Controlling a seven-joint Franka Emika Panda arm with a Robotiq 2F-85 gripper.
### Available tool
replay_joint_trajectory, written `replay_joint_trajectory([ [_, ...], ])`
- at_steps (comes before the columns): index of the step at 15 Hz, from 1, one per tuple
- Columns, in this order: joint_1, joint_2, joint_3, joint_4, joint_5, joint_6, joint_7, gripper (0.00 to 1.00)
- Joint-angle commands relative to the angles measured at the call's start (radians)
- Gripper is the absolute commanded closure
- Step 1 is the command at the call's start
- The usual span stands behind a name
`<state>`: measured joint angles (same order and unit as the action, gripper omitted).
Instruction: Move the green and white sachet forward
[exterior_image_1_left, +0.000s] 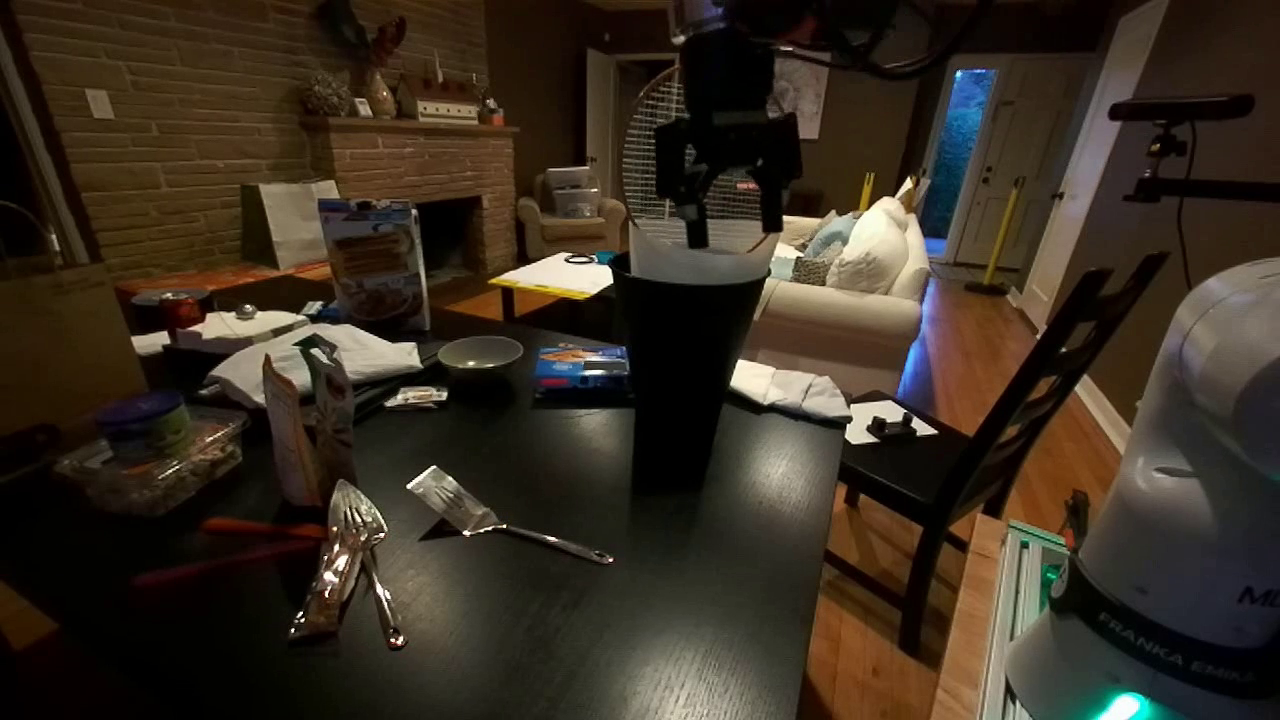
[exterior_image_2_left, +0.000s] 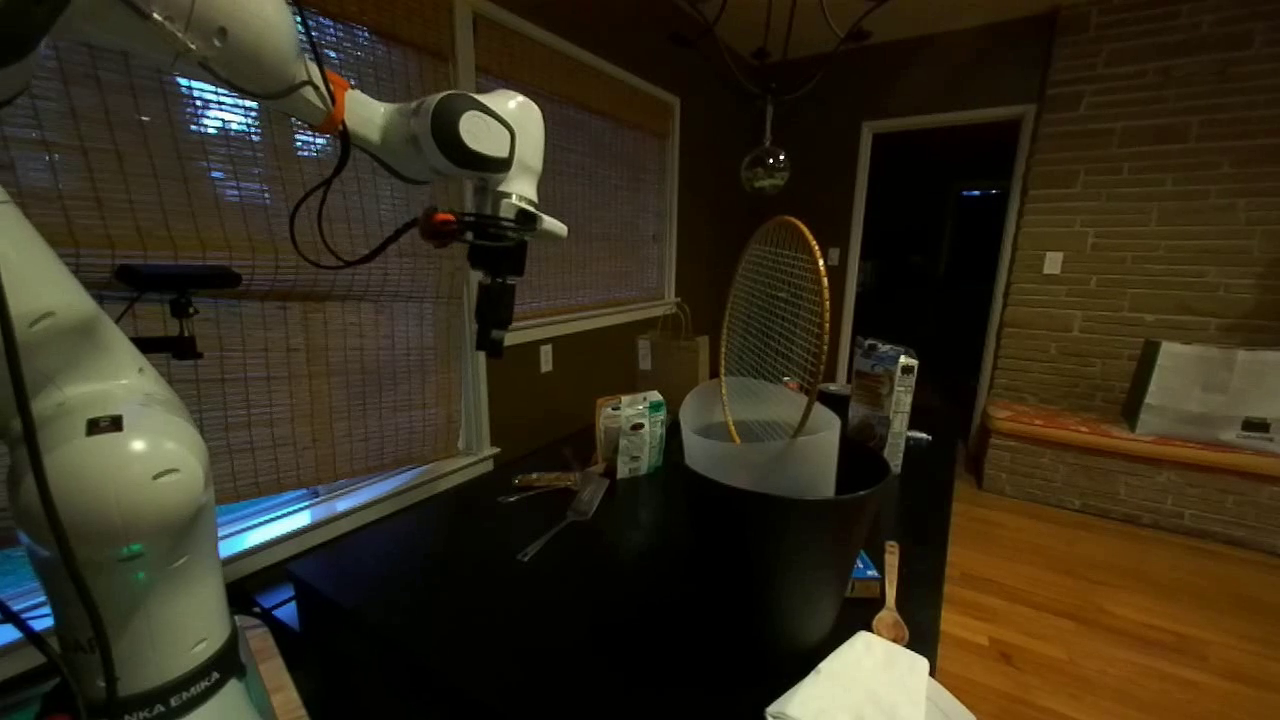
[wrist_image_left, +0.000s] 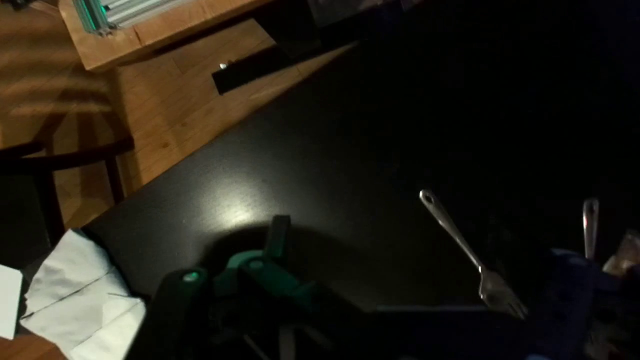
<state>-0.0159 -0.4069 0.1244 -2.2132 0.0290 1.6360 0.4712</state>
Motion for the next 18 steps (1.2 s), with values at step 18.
replay_joint_trajectory([
  [18,0.005,0.400,-0.046,0.348,-0.049,0.383,0.098,0.00],
])
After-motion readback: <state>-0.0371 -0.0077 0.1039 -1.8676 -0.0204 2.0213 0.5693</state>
